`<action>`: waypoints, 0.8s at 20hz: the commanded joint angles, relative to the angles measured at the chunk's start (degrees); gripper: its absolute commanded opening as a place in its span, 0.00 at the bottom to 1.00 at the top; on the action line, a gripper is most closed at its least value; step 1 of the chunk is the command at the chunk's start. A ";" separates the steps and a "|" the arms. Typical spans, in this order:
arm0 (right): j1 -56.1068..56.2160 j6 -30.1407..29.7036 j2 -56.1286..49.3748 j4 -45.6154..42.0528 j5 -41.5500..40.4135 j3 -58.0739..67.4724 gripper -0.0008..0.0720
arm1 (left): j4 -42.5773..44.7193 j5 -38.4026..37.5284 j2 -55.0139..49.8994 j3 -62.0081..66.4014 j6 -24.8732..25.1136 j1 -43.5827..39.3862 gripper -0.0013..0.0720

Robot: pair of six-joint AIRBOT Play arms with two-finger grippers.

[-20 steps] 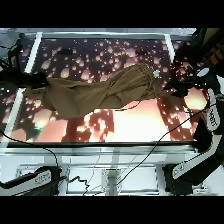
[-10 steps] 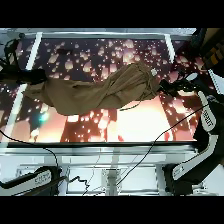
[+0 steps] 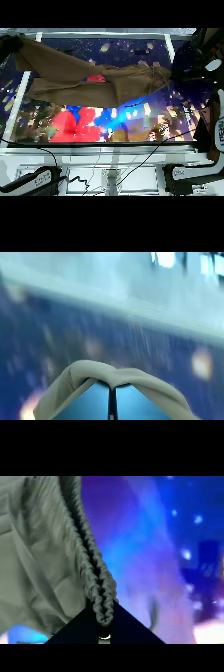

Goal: Fold the clothes and pants, and hang the long-sleeved shirts on hangers.

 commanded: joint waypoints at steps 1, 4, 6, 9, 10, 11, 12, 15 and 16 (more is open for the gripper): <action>-0.35 -0.26 7.37 -2.64 3.19 -3.56 0.06 | 0.11 12.26 -3.10 0.04 -0.20 0.09 0.03; -0.35 -0.31 12.68 -3.10 3.58 -12.46 0.06 | 0.11 14.16 -10.14 0.04 -0.20 -0.33 0.03; -0.35 -0.28 15.89 -3.10 3.69 -18.56 0.06 | 0.09 18.29 -15.19 0.04 -0.22 -1.38 0.03; -0.35 -0.28 20.15 -3.17 3.02 -25.05 0.06 | -0.55 31.58 -21.24 0.07 -0.31 -3.61 0.03; -0.35 -0.28 21.14 -3.15 2.29 -26.16 0.06 | -2.08 36.72 -22.56 0.07 -0.96 -4.33 0.03; -0.35 -0.28 21.66 -3.17 1.64 -26.62 0.06 | -4.44 40.89 -23.52 0.09 -2.16 -4.79 0.03; -0.35 -0.28 21.81 -3.04 0.87 -26.64 0.06 | -7.56 43.25 -24.33 0.17 -3.21 -4.96 0.03; -0.35 -0.24 21.81 -2.99 -2.43 -26.64 0.06 | -11.30 43.52 -25.99 0.15 -3.45 -4.42 0.05; -0.35 -0.24 21.81 -2.99 -2.78 -26.64 0.07 | -11.28 42.84 -25.97 0.17 -3.45 -4.09 0.06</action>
